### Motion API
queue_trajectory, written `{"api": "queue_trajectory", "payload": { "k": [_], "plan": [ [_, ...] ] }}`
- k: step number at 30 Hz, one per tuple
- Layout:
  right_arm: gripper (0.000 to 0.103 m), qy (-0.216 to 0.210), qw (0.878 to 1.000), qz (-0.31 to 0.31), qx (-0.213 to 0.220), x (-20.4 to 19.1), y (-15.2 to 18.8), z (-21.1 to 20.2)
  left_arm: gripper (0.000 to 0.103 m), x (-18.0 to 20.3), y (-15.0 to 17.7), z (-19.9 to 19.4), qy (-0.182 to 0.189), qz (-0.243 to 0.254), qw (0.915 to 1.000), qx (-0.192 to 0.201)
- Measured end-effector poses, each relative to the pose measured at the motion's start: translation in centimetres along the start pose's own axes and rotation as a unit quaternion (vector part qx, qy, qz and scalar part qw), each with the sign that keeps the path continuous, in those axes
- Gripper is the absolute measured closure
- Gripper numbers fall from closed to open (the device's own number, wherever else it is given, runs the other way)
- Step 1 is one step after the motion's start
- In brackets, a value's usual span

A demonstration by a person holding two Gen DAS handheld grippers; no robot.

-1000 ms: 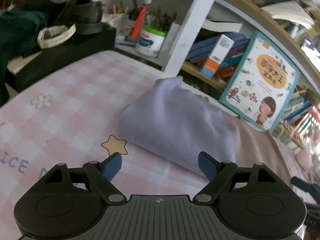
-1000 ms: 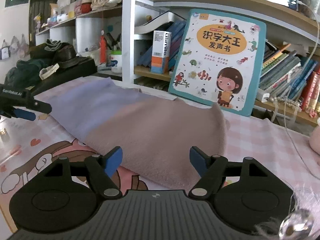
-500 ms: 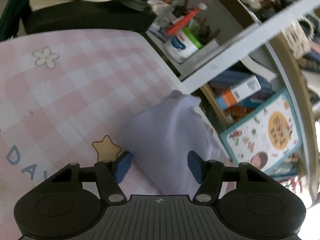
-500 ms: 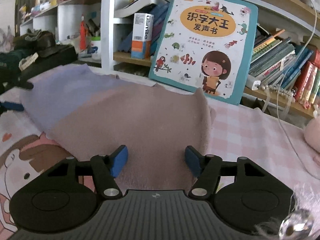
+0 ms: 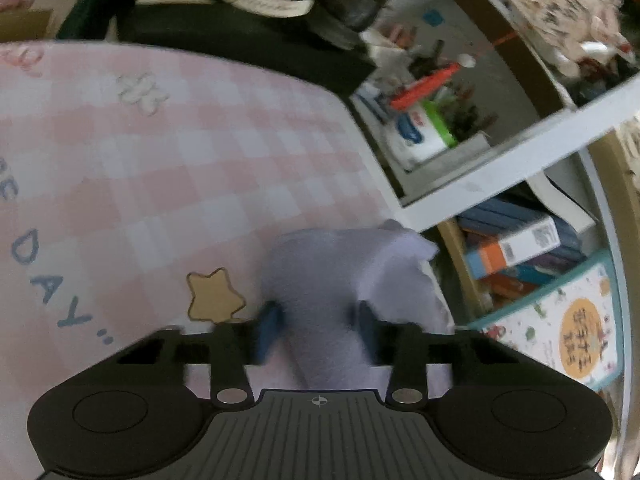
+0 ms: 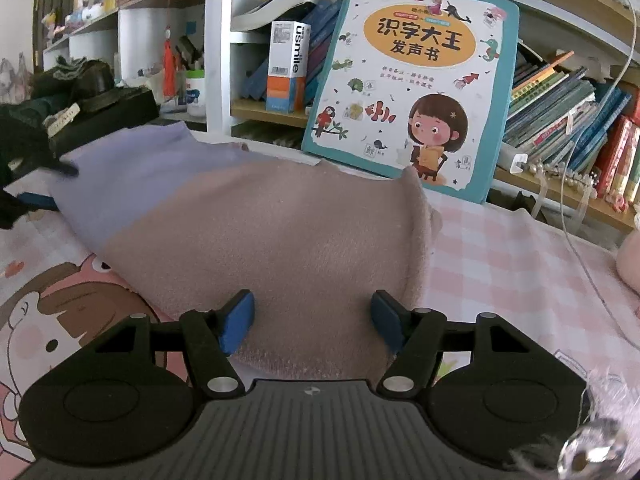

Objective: Fold clothes
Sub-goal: 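Lift the lavender end and fold it over the beige part with the left tool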

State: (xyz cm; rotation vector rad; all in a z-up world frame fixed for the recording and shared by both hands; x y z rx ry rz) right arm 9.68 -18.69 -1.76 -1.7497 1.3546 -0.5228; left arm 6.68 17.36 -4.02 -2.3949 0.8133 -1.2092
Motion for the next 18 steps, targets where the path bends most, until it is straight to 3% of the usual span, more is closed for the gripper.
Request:
{"api": "queue_trajectory", "payload": {
  "k": [3,5,8,11,13,18],
  "plan": [
    [0.039,0.0,1.0,0.001,0.002,-0.1,0.0,-0.1,0.083,-0.1,0.2,-0.4,0.022,-0.027,0.9994,0.01],
    [0.039,0.0,1.0,0.0,0.002,-0.1,0.0,-0.1,0.083,1.3,0.2,-1.3,0.067,0.0,0.9973,0.03],
    [0.038,-0.001,1.0,0.0,0.002,-0.1,0.0,0.0,0.083,4.3,0.1,-2.0,0.119,0.092,0.9877,0.043],
    [0.038,-0.002,1.0,0.001,0.002,-0.1,0.1,0.0,0.069,5.2,0.3,-1.4,0.11,0.133,0.9842,0.038],
    [0.038,-0.003,1.0,0.002,0.002,-0.1,0.1,0.0,0.052,4.5,0.4,-0.7,0.085,0.115,0.9894,0.024],
    [0.038,-0.006,1.0,0.003,0.002,0.3,0.0,0.0,0.05,2.2,0.5,1.2,0.056,0.062,0.9964,-0.006]
  ]
}}
Point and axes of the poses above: each gripper's, at about its wrist camera, not at the fingertips, and z roughly the way its jaws point, x to its right, y to its underside, the point moved 2 cm from there along z, roughly the way its jaws point, and after that the axes turned 14 degrees about z, right-handed, at the moved point
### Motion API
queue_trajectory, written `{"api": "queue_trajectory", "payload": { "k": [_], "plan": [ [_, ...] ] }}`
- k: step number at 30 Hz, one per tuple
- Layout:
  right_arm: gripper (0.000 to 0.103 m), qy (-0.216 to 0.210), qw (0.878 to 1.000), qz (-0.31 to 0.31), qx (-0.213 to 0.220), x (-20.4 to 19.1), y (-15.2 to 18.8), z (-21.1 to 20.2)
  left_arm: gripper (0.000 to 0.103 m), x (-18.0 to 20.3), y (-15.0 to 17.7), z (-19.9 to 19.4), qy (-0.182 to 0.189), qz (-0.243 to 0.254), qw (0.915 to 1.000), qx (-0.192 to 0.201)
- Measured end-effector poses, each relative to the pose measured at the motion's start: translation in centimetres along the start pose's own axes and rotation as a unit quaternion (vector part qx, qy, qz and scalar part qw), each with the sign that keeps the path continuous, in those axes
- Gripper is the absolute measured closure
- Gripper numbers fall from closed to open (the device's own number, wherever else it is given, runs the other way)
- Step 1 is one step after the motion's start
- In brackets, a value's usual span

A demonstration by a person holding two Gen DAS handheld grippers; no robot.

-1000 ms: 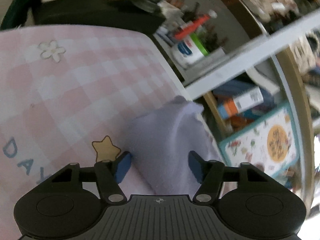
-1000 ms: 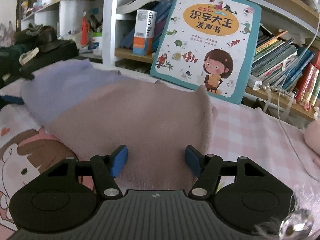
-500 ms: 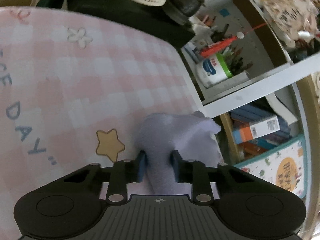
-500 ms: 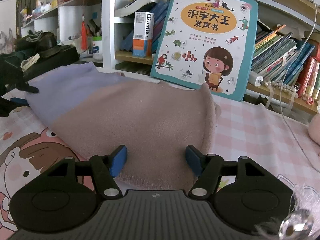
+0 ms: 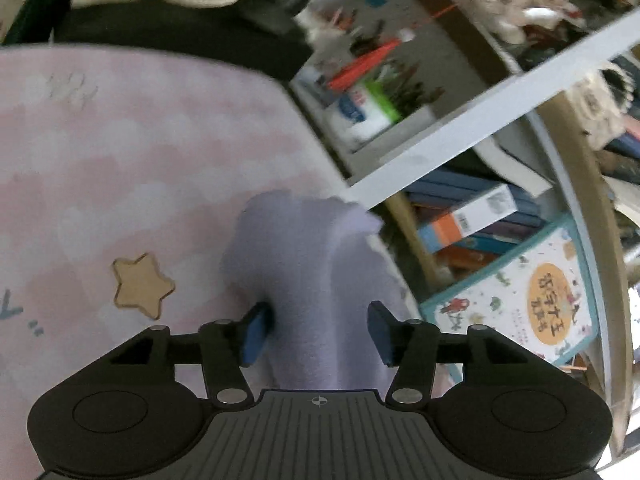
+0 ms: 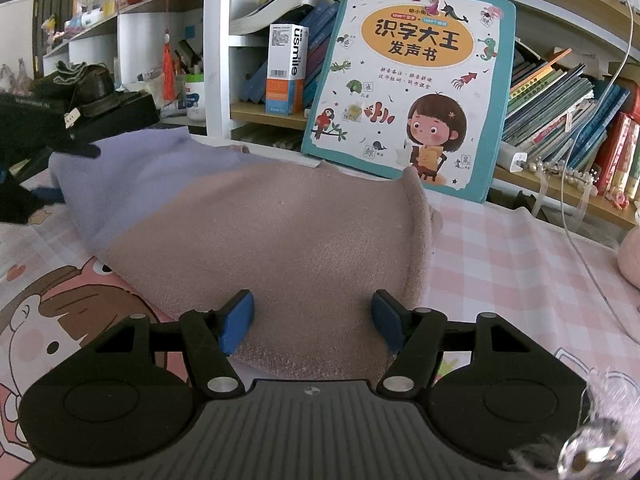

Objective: Fold clothes
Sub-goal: 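Lift the lavender end and fold it over the beige part with the left tool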

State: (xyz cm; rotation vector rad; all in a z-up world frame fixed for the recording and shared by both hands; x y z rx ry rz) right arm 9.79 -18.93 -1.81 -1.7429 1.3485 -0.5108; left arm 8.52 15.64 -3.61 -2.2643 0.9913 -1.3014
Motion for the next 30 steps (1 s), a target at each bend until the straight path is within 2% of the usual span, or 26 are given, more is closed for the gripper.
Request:
{"api": "queue_trajectory", "payload": {
  "k": [6,9,11,12,17,22,30],
  "plan": [
    [0.038,-0.002,1.0,-0.001,0.0,0.1,0.0,0.0,0.053,-0.4,-0.2,1.4,0.008,0.001,1.0,0.001],
    [0.038,-0.003,1.0,0.002,0.0,0.1,0.0,-0.1,0.081,-1.1,-0.4,2.2,0.01,-0.008,0.9999,-0.008],
    [0.038,-0.003,1.0,0.002,0.0,0.1,0.0,-0.2,0.087,-1.7,-0.4,2.3,0.025,-0.014,0.9995,-0.015],
    [0.038,-0.002,1.0,0.002,0.0,0.0,0.0,-0.2,0.091,-1.6,-0.3,1.9,0.03,0.003,0.9994,-0.015],
    [0.038,-0.003,1.0,0.006,-0.002,-0.2,0.2,-0.3,0.093,-1.0,-0.2,-0.9,0.047,0.079,0.9956,-0.015],
    [0.038,-0.028,1.0,0.0,-0.012,-1.8,0.6,-0.8,0.093,-3.4,-0.7,-3.6,0.057,0.066,0.9962,-0.011],
    [0.036,-0.061,0.997,-0.038,-0.027,-6.6,1.5,-0.8,0.093,-7.7,-1.9,-5.6,0.039,0.03,0.9988,0.002]
  ]
}}
Point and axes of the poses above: each gripper's, at about its wrist camera, not at the fingertips, and z roughly the way its jaws point, x to its right, y to its underside, the point moved 2 cm from there along z, roughly the way its jaws point, and after that the axes turned 14 degrees about z, right-handed, at the moved point
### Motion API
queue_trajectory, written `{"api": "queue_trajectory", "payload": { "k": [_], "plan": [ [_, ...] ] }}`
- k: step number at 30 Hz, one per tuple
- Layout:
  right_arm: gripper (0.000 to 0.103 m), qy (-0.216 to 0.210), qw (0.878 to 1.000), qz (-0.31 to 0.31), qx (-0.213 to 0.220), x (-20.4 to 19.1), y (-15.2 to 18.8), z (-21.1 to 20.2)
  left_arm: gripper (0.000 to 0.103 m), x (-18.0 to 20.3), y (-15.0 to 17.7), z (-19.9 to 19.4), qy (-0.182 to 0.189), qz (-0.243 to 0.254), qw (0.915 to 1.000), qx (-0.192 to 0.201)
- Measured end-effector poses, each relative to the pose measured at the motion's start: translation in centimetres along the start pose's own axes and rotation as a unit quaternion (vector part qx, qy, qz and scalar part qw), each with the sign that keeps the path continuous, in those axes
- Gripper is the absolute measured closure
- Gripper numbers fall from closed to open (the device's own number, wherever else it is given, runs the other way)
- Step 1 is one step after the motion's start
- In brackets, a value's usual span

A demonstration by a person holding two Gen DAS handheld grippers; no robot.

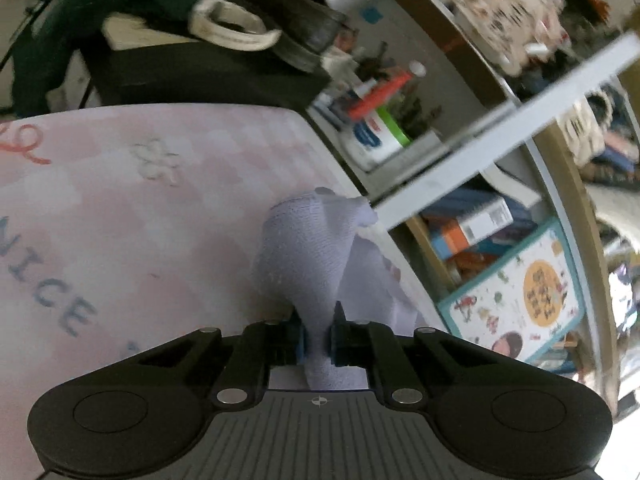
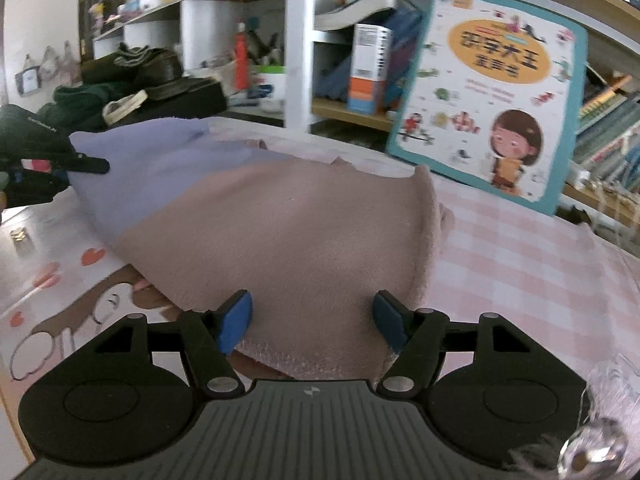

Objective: Fold clothes
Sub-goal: 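Lift the lavender end and fold it over the beige part with the left tool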

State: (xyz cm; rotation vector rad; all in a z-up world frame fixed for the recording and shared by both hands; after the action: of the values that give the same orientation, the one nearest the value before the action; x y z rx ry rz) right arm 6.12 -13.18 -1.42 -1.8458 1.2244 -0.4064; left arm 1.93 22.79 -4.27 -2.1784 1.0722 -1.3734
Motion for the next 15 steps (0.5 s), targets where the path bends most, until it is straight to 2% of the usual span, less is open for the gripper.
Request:
{"api": "queue_trajectory", "payload": {
  "k": [2,5,12,15],
  "plan": [
    [0.036,-0.001,1.0,-0.002,-0.002,-0.3,-0.1,0.2,0.092,-0.6,0.0,-0.1,0.002,-0.014,0.9999,-0.002],
    [0.035,-0.006,1.0,0.0,-0.003,-0.2,-0.1,0.2,0.092,-0.4,0.1,0.2,-0.006,-0.009,0.9999,-0.001],
    [0.032,-0.025,1.0,-0.002,-0.002,0.1,0.2,0.0,0.08,-0.4,0.4,1.1,-0.021,-0.014,0.9997,-0.003],
    [0.031,-0.03,1.0,0.002,-0.003,0.3,0.1,0.0,0.079,-0.3,0.4,1.1,-0.023,-0.005,0.9997,-0.001]
  ]
}}
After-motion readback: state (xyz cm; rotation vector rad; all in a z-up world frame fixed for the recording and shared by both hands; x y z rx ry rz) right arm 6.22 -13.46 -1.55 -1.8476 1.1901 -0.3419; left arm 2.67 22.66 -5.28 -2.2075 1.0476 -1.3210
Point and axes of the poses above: each gripper's, at about its wrist camera, not at the fingertips, and z roughly the way its jaws point, x to its right, y to its underside, the point moved 2 cm from there along z, roughly the way its jaws point, and after that the axes turned 14 degrees about z, right-handed, at the moved point
